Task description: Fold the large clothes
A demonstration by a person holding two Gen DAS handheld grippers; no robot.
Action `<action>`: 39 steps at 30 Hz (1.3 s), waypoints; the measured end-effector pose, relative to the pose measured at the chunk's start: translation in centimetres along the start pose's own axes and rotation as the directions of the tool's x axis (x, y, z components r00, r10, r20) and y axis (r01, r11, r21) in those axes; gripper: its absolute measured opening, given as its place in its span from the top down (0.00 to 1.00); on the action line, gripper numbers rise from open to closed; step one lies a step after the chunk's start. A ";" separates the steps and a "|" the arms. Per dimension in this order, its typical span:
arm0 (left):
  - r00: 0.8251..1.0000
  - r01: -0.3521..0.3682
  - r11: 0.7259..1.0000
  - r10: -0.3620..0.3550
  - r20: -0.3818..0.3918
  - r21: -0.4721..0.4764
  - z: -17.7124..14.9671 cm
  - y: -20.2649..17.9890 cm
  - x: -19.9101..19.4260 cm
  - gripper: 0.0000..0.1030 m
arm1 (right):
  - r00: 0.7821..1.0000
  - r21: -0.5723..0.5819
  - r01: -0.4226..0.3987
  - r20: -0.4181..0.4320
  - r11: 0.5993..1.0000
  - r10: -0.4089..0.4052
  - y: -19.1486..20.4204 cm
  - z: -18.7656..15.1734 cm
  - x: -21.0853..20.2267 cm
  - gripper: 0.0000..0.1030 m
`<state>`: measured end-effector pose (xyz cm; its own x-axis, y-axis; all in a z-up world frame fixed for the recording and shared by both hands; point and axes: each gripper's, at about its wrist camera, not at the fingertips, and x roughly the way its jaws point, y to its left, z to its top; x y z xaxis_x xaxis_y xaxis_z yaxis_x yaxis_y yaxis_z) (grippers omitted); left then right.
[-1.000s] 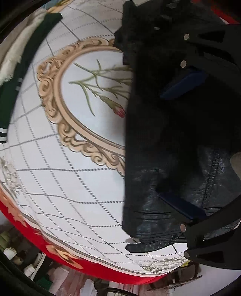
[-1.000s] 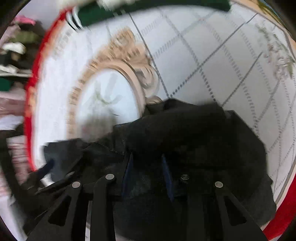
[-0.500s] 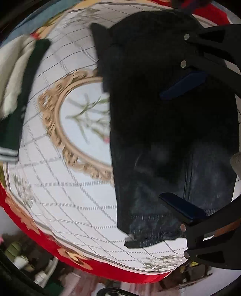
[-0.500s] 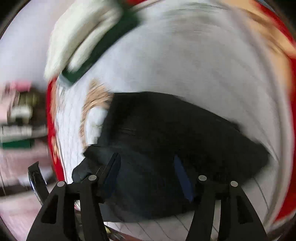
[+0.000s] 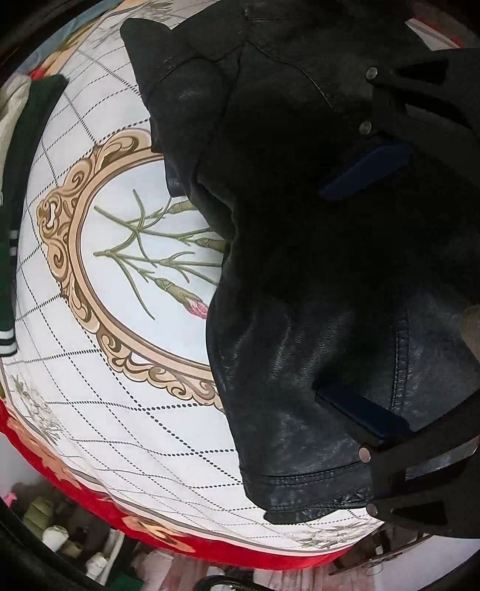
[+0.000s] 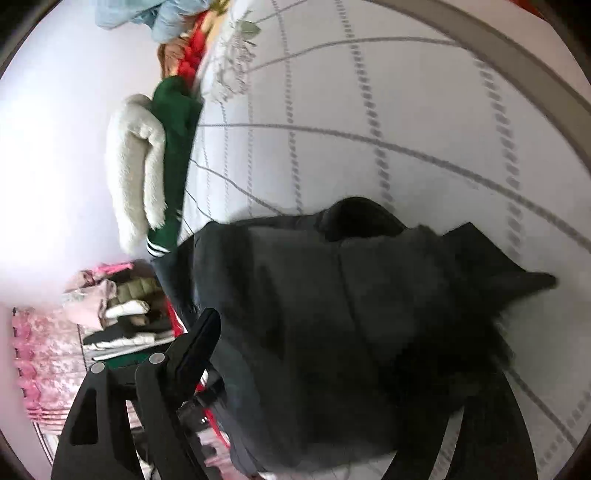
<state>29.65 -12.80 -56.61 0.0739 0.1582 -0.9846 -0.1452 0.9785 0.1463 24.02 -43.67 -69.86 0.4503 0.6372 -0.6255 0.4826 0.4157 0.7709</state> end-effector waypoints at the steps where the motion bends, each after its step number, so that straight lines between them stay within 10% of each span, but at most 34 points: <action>1: 1.000 -0.004 1.000 0.004 0.000 -0.002 0.2 0.0 0.0 0.00 | 1.000 -0.002 0.002 0.004 1.000 -0.002 0.2 0.2 0.3 0.35; 2: 1.000 -0.011 1.000 0.011 0.005 -0.001 0.6 0.2 0.2 0.00 | 1.000 0.000 0.009 0.000 1.000 -0.009 0.2 0.4 0.5 0.63; 4: 1.000 -0.017 1.000 0.017 0.002 0.005 0.7 0.1 0.3 0.00 | 1.000 0.010 -0.029 -0.010 1.000 0.029 0.6 0.6 0.9 0.72; 15: 0.995 0.103 0.994 -0.102 0.020 -0.029 -0.1 0.7 0.7 0.00 | 0.999 -0.351 -0.031 -0.042 0.936 0.018 15.0 -3.8 -1.1 0.84; 21: 0.973 0.233 0.956 -0.226 0.055 -0.180 -1.9 8.5 -2.8 0.00 | 0.994 -0.577 0.064 -0.038 0.814 -0.106 23.2 -10.4 -0.2 0.84; 27: 0.981 0.181 0.892 -0.132 0.146 -0.414 -9.2 23.0 -8.7 0.00 | 0.969 -0.807 0.067 -0.088 0.586 -0.231 29.9 -21.8 4.4 0.84; 32: 0.993 0.089 0.791 -0.019 0.120 -0.605 -16.4 33.6 -9.0 0.00 | 0.916 -0.926 -0.034 -0.180 0.377 -0.359 31.3 -33.9 12.8 0.84; 35: 0.996 0.031 0.738 0.035 0.085 -0.674 -19.4 37.8 -8.6 0.00 | 0.830 -0.961 -0.073 -0.207 0.268 -0.517 27.6 -41.3 19.7 0.84; 39: 0.995 0.038 0.697 0.041 0.093 -0.716 -21.5 39.8 -9.3 0.00 | 0.741 -0.969 -0.063 -0.205 0.238 -0.639 23.6 -45.3 24.1 0.68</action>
<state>1.98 21.81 -43.71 0.1591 0.2095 -0.9648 -0.8046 0.5938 -0.0038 12.24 10.95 -61.28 -0.1287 0.3394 -0.9318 -0.6417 0.6878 0.3392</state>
